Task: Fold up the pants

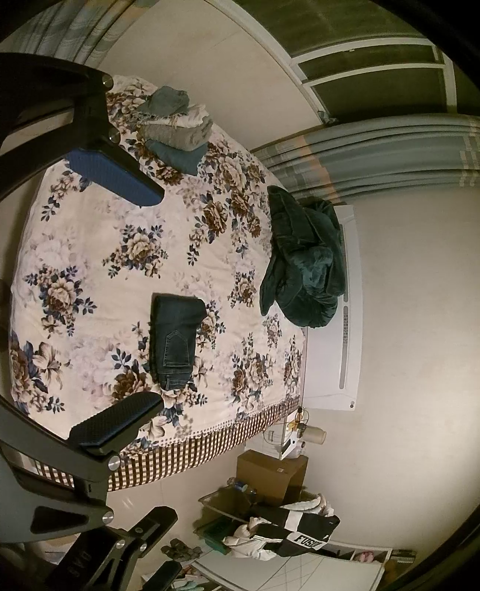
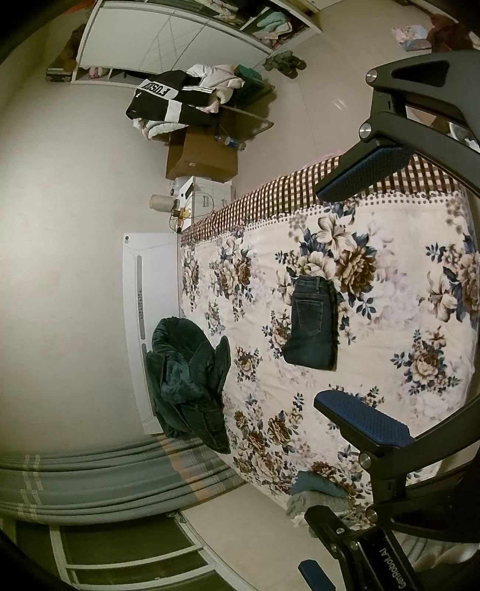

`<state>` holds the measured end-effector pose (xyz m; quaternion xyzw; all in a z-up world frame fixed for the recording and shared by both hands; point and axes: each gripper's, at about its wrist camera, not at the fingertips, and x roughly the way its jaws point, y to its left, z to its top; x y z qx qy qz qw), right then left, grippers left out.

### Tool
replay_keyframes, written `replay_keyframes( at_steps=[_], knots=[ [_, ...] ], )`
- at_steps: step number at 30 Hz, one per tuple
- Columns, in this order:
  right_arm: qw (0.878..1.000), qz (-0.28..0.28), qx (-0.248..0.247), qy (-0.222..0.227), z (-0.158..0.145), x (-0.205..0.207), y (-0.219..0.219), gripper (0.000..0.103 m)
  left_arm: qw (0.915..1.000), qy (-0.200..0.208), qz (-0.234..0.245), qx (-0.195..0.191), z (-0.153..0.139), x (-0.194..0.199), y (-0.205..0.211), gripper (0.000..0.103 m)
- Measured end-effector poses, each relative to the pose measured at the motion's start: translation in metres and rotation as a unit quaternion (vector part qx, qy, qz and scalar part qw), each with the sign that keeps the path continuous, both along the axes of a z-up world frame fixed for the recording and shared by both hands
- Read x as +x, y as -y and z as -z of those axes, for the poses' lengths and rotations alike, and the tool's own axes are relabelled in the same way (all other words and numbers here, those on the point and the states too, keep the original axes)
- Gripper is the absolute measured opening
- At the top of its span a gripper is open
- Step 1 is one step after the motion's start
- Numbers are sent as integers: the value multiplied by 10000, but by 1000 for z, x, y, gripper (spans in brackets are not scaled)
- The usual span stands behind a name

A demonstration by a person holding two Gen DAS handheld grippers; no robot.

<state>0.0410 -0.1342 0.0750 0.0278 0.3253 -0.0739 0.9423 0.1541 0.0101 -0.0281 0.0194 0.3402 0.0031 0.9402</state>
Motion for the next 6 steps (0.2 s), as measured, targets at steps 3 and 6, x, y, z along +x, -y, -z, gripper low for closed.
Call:
replay_keyframes(
  at_steps=[3,6],
  knots=[
    [10000,6,-8,3,0,-1,0,103,10000,25,0,-14,-1,-2,-1,103],
    [10000,21,5,9,1,0,1,103,10000,50,8,-11,-5,-1,-1,103]
  ],
)
